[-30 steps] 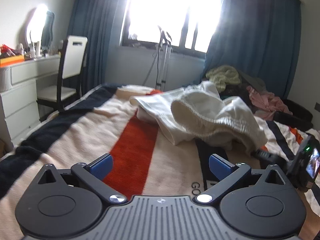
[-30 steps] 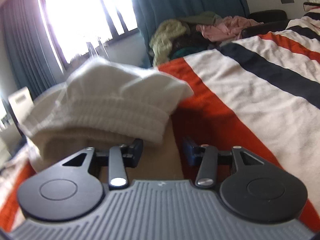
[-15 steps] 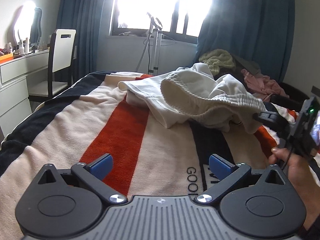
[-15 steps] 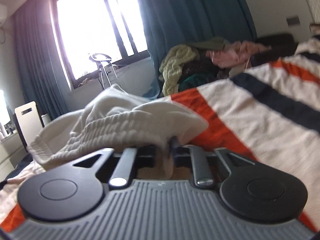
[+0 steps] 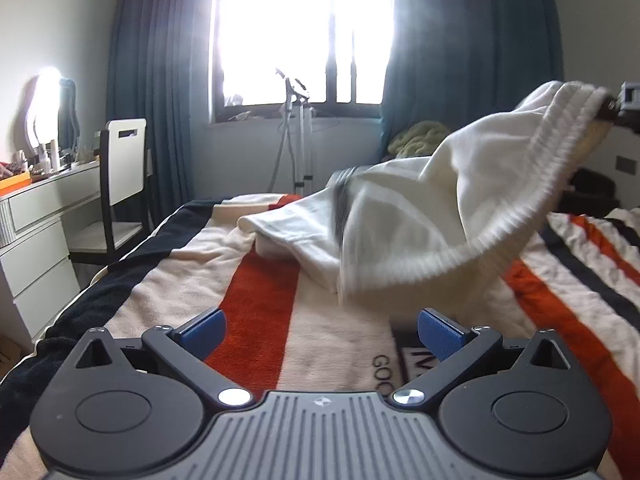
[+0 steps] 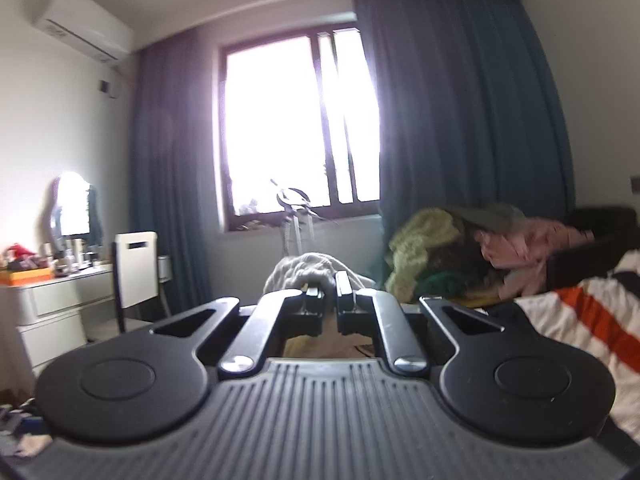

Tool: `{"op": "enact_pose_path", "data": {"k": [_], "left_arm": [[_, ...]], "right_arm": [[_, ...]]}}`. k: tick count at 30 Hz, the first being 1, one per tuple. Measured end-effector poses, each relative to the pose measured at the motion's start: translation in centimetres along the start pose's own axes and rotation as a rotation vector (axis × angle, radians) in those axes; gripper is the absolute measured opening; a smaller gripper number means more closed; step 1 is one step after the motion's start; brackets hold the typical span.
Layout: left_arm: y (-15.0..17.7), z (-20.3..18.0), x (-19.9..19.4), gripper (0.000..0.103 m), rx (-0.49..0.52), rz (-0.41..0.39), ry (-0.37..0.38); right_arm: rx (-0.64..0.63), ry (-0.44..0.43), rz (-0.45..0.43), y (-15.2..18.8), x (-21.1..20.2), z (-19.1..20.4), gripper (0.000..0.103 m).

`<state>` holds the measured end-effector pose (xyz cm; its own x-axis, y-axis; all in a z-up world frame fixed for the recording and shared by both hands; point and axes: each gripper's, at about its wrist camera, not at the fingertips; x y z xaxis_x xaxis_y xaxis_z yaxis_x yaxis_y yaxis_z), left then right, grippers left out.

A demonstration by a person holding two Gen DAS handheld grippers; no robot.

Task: Fold clothes
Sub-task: 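Lift the sweatpants up off the bed with the right tool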

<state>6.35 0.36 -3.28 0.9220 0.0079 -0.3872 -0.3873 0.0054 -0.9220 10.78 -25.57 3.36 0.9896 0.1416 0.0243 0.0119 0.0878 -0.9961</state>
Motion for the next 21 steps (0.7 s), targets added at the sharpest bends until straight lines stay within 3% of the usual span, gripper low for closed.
{"op": "enact_pose_path", "data": {"k": [5,10,18,21], "left_arm": [[0.6,-1.5,-1.9,0.103,0.071,0.029,0.051],[2.1,-4.1,-2.7,0.103,0.157,0.079,0.166],[4.8,-7.7,-1.2,0.103,0.355,0.079,0.122],[5.1,-8.5,-1.6,0.103,0.406,0.044,0.161]], "right_arm": [[-0.024,-0.021,0.013,0.0,-3.9,0.1,0.009],[-0.002,-0.026,0.043,0.9,-5.7,-0.4,0.010],[0.034,0.044,0.055,2.0,-4.8,-2.0,0.010],[0.096,0.100,0.064,2.3,-4.5,-3.8,0.010]]}}
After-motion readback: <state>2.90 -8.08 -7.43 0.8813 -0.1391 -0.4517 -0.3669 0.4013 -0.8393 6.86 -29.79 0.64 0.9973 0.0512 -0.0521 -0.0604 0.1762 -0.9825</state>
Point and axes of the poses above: each gripper's, at about its wrist camera, not at the fingertips, and x roughly the way its jaws point, z to its left, y to its underside, and after that the axes turned 2 degrees about -x, right-handed
